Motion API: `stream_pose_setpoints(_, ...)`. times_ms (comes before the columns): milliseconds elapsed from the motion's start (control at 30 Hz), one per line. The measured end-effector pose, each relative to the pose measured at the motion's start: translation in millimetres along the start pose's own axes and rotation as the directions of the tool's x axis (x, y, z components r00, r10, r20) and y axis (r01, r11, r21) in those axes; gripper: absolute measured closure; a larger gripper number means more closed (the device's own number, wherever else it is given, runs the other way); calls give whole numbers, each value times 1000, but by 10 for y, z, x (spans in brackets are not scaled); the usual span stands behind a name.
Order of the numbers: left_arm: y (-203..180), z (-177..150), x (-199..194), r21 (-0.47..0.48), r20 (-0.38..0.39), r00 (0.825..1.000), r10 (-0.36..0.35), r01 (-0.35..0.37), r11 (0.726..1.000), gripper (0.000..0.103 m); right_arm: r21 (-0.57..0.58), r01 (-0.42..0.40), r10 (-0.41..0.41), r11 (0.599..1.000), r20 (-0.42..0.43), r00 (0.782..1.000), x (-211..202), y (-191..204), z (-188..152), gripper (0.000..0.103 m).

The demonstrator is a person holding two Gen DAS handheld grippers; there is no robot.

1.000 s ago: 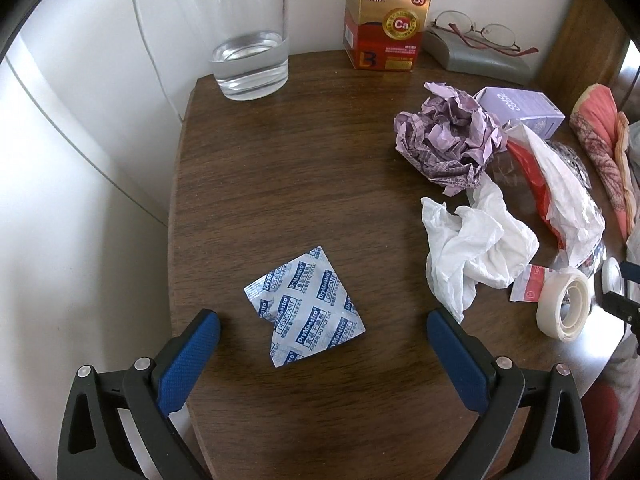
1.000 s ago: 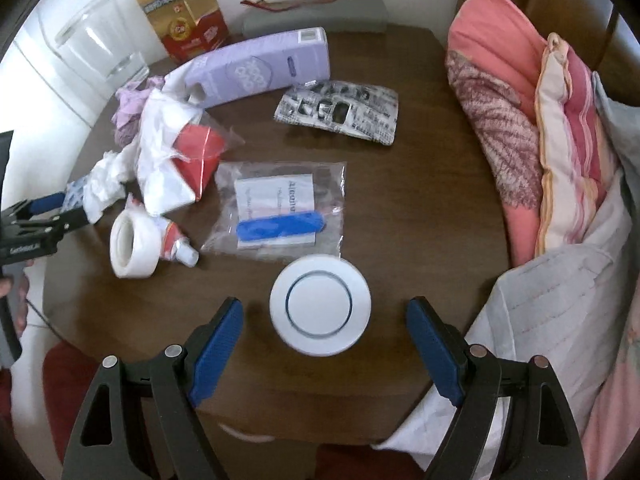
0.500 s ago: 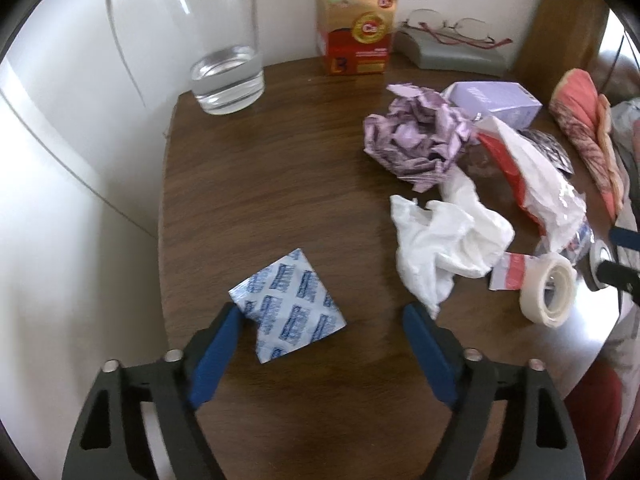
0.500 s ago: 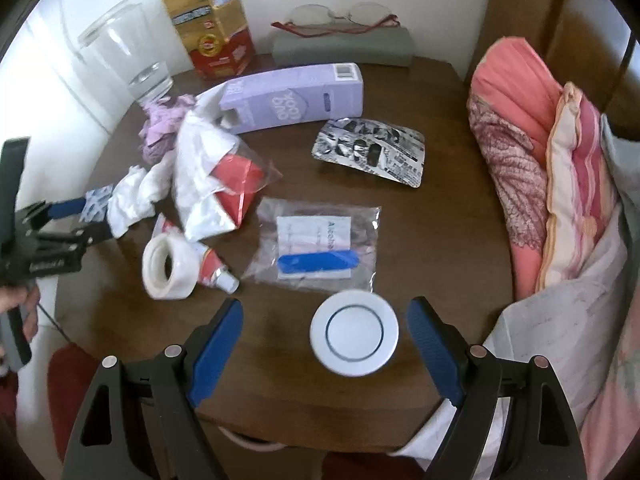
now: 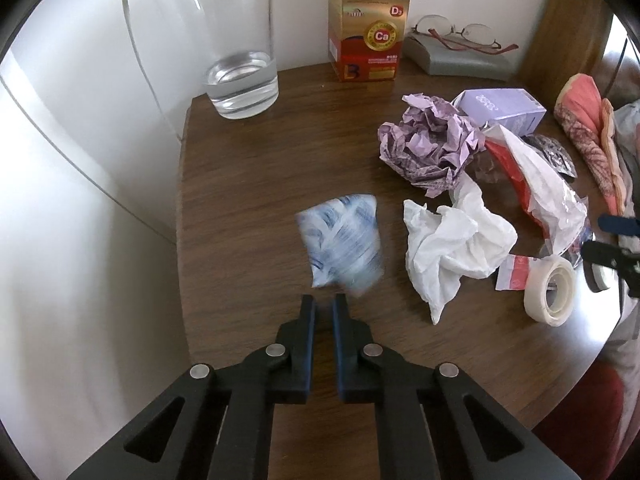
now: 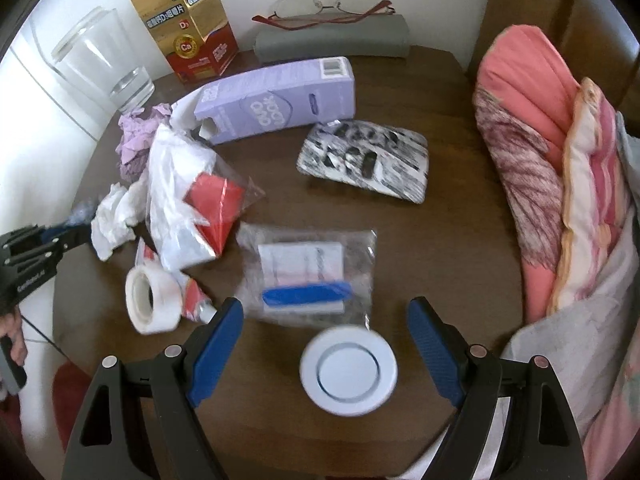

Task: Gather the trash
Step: 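Grasp the blue-and-white sachet with the left tool while the right tool grasps the plastic bag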

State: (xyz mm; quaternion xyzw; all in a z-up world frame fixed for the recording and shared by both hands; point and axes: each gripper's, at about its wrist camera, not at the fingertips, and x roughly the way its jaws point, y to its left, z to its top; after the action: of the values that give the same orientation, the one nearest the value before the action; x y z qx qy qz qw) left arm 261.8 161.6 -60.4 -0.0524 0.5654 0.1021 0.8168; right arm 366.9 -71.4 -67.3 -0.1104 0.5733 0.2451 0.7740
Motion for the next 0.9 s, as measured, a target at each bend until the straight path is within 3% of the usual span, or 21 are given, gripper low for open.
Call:
stream_pose_setpoints(233, 45, -29, 3, -6, 1, 1000, -14, 15, 1000, 95, 8, 41, -41, 999, -36, 999, 184, 80, 230, 20)
stream_pose_setpoints(367, 148, -28, 2, -62, 6, 992, -123, 123, 990, 94, -5, 64, -64, 998, -43, 997, 224, 132, 258, 20)
stream_pose_setpoints(433, 179, 7, 13, -86, -6, 990, -138, 137, 987, 91, -14, 76, -76, 997, -44, 996, 235, 160, 259, 19)
stream_pose_setpoints(600, 99, 142, 11, -45, -2, 994, -110, 110, 993, 46, -15, 90, -90, 996, -41, 995, 266, 203, 239, 17)
stream_pose_setpoints(700, 40, 263, 4, -24, 14, 995, -104, 104, 994, 37, -14, 90, -91, 996, -42, 995, 275, 202, 258, 16)
stream_pose_setpoints(900, -18, 445, 193, 13, -23, 997, -73, 73, 997, 36, -12, 89, -90, 996, -39, 995, 287, 233, 237, 13)
